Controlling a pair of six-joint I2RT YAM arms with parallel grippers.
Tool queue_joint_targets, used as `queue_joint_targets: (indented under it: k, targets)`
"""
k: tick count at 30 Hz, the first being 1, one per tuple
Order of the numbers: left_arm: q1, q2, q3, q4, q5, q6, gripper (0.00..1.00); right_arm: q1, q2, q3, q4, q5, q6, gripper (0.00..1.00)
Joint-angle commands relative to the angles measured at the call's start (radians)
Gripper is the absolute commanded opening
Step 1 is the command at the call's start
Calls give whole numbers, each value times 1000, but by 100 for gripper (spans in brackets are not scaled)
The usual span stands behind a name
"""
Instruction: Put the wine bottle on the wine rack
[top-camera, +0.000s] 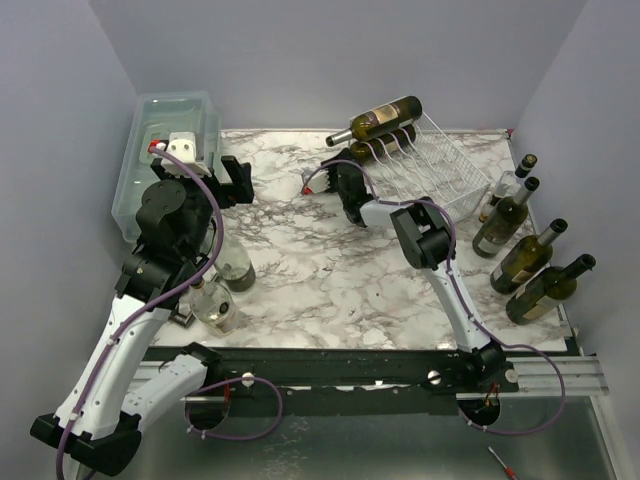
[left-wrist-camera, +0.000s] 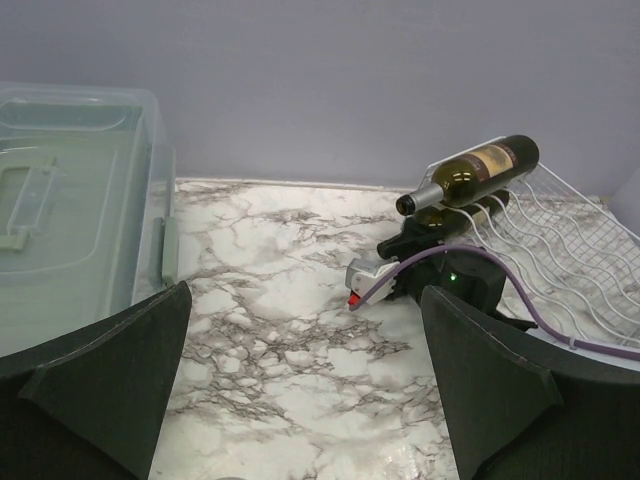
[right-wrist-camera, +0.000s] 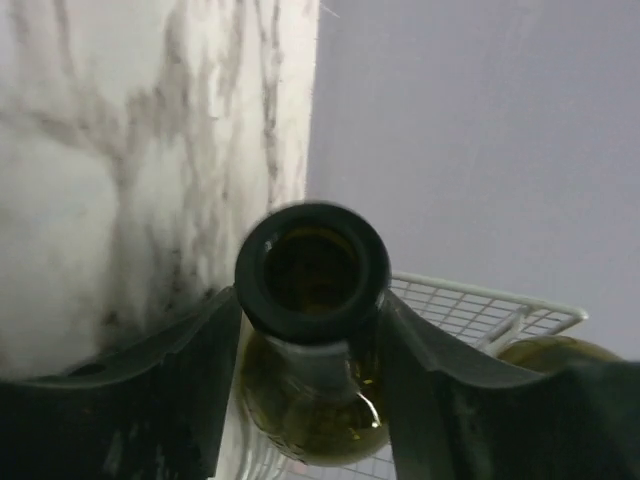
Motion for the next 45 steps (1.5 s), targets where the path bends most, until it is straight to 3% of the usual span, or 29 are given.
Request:
queue_joint_targets:
  k: [1, 2, 3, 4, 13, 17, 21, 24, 28, 36, 40, 45]
  targets:
    - [-3, -1, -10, 19, -2, -2, 99, 4, -43, -73, 3, -41, 26, 60]
    - [-3, -1, -10, 18, 0, -2, 99, 8, -57, -89, -8, -45, 46, 67]
    - [-3, 0, -10, 17, 1, -3, 99, 13, -70, -100, -25, -47, 63, 90]
    - [-3, 1, -11, 18, 1, -2, 99, 19, -83, -118, -30, -46, 71, 100]
    - [-1, 7, -14, 17, 11, -6, 99, 119, -241, -336, -20, 5, 191, 100]
    - [-1, 16, -15, 16, 10, -5, 99, 184, -343, -476, -5, 49, 322, 100]
    - [-1, 26, -15, 16, 14, -7, 99, 267, -432, -541, -110, 99, 566, 100]
    - [0, 33, -13, 11, 15, -6, 99, 313, -491, -526, -221, 119, 898, 100]
    - [12, 46, -15, 12, 14, -8, 99, 315, -615, -566, -344, 1, 1277, 100]
    - [39, 58, -13, 11, 31, -18, 99, 315, -859, -711, -347, -293, 1746, 100]
    - [57, 48, -13, 13, 39, -33, 99, 315, -934, -704, -406, -385, 1860, 100]
    - [72, 49, -13, 13, 35, -40, 99, 315, -1012, -805, -238, -511, 1912, 100]
